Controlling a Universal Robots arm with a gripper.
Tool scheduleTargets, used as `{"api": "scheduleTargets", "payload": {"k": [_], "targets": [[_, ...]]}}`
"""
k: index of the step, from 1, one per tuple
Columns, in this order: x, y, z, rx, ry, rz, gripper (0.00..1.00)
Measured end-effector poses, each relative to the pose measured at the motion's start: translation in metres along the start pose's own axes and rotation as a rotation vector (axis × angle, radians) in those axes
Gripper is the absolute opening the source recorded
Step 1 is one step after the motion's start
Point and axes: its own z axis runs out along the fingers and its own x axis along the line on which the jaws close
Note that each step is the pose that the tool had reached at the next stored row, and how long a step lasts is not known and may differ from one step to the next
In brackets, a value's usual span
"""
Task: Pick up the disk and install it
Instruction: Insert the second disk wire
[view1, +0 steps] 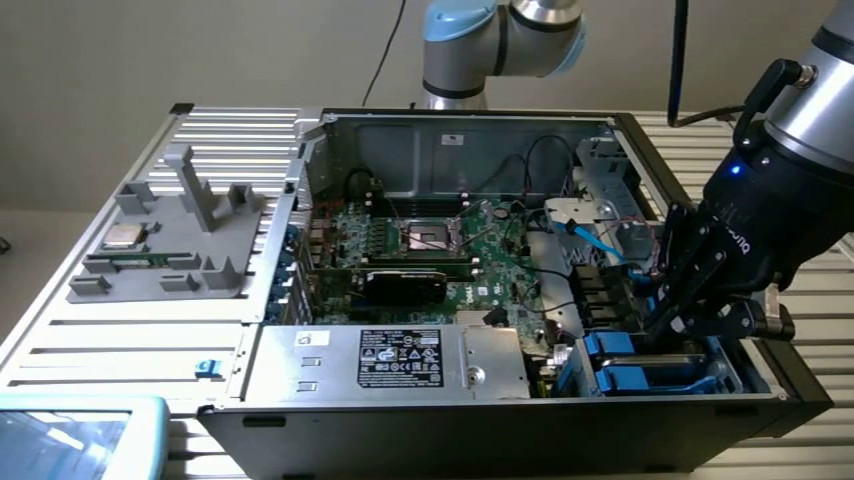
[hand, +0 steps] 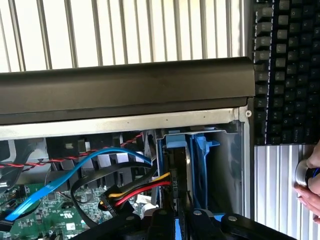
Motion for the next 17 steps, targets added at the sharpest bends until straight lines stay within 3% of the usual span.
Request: {"api": "scheduleTargets", "payload": {"k": [14, 15, 17], "targets": [[0.0035, 0.0037, -0.0007, -0.0002, -0.0004, -0.003, 0.16], [0.0035, 0.0037, -0.0007, -0.0010, -0.0006, -0.006, 0.16], [0.0035, 0.0037, -0.0004, -0.0080, -0.0001, -0.009, 0.16]]}}
